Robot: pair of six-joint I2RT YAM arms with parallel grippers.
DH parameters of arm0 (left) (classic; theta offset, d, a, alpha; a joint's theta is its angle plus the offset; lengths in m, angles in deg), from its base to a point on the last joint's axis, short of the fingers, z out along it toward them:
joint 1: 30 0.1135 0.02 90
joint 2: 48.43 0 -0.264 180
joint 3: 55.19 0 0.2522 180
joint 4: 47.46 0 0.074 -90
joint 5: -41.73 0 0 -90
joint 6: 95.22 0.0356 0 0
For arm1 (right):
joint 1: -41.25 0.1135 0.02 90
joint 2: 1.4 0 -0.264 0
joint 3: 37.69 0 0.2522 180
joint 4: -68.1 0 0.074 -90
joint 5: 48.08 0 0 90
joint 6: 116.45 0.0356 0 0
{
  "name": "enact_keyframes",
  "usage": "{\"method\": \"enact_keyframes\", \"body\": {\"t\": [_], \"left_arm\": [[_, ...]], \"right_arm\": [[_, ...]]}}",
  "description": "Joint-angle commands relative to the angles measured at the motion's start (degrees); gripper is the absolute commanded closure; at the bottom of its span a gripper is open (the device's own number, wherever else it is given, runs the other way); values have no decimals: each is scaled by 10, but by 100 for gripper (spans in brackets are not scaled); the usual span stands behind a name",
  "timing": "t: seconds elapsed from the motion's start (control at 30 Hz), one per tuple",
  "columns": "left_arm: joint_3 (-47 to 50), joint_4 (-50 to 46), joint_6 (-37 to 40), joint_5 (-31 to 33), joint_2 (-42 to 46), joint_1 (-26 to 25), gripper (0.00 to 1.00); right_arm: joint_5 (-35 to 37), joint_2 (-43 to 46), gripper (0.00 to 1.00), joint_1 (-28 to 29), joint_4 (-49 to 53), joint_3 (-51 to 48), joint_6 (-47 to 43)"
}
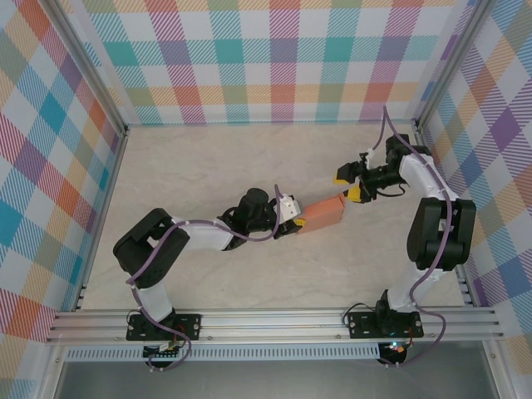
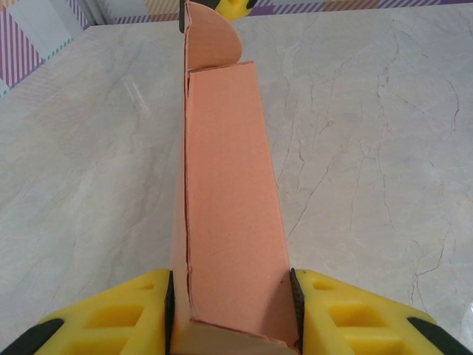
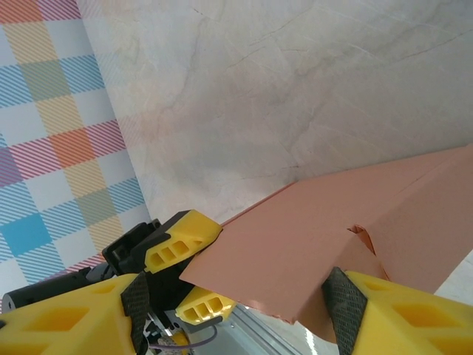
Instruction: Fold the paper box
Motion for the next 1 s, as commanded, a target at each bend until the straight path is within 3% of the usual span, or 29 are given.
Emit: {"method": "enact_keyframes", "body": {"t": [0.0, 0.23, 0.37, 0.53, 0.97], "left_arm": [[-1, -81, 8, -1, -30, -7, 69], [-6, -89, 8, 0, -33, -7, 69], [-3, -85, 9, 0, -31, -8, 69], [-2, -86, 9, 0, -31, -7, 69], [-8, -92, 12, -11, -33, -7, 68]], "right_arm": [[-76, -6, 33, 15, 23, -18, 17], [-77, -4, 33, 15, 22, -39, 15], [-2, 3, 33, 15, 56, -32, -1], [40, 10, 33, 15, 60, -37, -4], [65, -5, 30, 15, 56, -34, -27]]}}
